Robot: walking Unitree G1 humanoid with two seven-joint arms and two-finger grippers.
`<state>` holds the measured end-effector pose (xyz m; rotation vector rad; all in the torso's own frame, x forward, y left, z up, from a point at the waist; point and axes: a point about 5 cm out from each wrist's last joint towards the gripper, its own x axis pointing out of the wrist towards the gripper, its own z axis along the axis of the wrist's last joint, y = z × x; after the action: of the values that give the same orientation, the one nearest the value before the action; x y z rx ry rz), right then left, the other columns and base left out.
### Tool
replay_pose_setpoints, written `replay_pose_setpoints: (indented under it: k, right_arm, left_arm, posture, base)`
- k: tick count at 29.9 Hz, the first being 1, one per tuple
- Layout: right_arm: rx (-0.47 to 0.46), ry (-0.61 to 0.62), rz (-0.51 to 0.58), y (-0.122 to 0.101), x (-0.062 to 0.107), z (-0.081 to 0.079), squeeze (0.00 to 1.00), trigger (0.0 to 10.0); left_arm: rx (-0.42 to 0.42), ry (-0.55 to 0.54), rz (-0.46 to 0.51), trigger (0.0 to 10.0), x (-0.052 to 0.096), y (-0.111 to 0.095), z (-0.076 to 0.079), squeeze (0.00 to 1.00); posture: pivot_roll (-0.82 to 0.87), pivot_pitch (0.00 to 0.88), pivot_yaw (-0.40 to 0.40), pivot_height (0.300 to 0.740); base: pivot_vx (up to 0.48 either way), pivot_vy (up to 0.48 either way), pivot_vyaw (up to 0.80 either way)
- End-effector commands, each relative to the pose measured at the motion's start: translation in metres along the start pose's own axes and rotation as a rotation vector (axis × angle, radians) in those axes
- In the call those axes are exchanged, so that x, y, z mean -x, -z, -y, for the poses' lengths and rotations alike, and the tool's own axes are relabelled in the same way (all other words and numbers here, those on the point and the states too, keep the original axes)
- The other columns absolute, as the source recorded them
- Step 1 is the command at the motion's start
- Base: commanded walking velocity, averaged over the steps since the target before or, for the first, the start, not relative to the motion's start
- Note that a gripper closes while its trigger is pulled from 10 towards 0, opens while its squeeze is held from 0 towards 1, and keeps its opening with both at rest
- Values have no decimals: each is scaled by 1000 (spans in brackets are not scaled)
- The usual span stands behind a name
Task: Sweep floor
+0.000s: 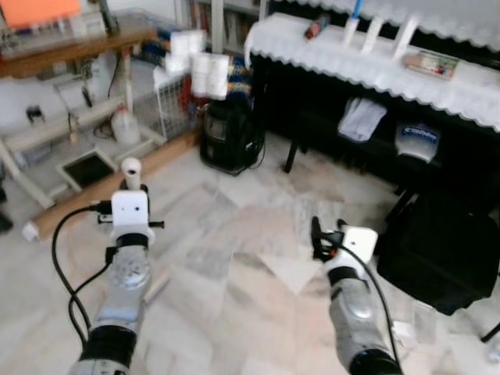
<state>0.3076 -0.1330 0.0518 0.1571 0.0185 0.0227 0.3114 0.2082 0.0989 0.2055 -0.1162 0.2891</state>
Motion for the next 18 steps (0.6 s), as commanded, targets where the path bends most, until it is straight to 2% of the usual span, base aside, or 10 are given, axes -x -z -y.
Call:
replay_pose_setpoints:
  k: [1,9,18]
  right_arm:
    - [20,50,16,-5,0,18,0,10000]
    - [22,53,30,-7,-1,19,0,10000]
    - [22,66,34,-8,-1,23,0,10000]
  left_arm:
    - [25,44,84,10000,-8,-22,17,0]
    - [13,56,90,10000,-8,-23,20,0]
    - [16,62,97,10000,-7,-23,23,0]
  posture:
    - [26,0,-33,740]
    - [25,0,-35,740]
    - [19,0,-40,740]
  base:
    - [0,0,0]
    - [0,0,0]
    - [0,-299,0]
